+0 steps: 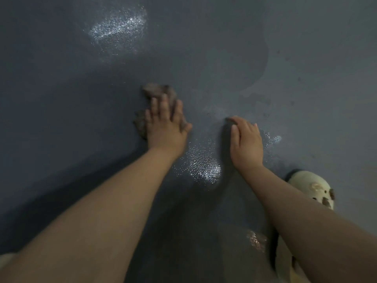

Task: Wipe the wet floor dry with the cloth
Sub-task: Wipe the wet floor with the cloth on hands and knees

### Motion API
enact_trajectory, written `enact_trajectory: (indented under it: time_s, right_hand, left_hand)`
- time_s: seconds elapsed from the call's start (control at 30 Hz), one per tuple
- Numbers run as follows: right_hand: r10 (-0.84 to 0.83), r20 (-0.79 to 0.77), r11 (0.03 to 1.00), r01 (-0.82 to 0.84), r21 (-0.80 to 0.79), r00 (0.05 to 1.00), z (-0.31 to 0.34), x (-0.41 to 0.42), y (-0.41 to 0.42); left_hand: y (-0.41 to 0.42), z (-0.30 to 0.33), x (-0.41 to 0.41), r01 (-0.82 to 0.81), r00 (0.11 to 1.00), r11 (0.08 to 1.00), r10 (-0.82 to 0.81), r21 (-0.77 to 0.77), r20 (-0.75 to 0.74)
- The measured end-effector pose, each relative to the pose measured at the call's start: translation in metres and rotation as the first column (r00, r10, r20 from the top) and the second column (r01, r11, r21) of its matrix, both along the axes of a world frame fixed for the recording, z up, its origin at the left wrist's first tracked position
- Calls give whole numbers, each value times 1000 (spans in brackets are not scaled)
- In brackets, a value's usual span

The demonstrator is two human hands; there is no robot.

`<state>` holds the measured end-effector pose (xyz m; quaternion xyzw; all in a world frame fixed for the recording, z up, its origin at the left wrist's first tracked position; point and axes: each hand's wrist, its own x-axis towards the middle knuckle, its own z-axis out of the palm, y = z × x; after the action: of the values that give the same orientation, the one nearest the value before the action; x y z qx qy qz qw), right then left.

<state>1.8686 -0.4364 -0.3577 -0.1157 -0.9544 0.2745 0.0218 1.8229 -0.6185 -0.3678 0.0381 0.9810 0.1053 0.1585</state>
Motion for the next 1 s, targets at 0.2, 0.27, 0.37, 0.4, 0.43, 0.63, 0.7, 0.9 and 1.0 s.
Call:
enact_trajectory:
  time_s: [0.2,0.27,0.37,0.4,0.43,0.63,0.7,0.9,1.0]
  right_hand:
    - [-173,-116,984,168,-51,978,-4,19,-2]
    - [-78,-143,997,78,-8,987,-8,27,-12]
    - [170,-35,970,-161,182,985,-18,36,-34]
    - [203,43,951,-208,230,978,-20,36,-41]
    - [203,107,941,-224,254,973,-20,34,-47]
    - [342,303,862,-426,276,889,-10,-31,-62]
    - [395,349,804,-503,316,850,-8,-64,-68]
    - [443,382,689,-581,433,811,-9,-118,-64]
    - [350,344,765,-478,432,871,-8,-116,-43]
  left_hand:
    - [55,14,39,503,846,847,-523,172,105]
    - [35,19,24,449,871,817,-490,361,25]
    - [-3,30,-2,374,927,856,-356,356,-117]
    - [-15,34,-9,328,942,903,-333,279,-32]
    - [-27,34,-14,292,942,941,-314,172,118]
    - [-47,37,-21,346,896,922,-270,-174,352]
    - [-44,36,-20,323,904,930,-249,-174,348]
    - [-42,38,-22,329,906,923,-249,-200,342]
    - [-40,40,-23,331,907,921,-250,-207,339]
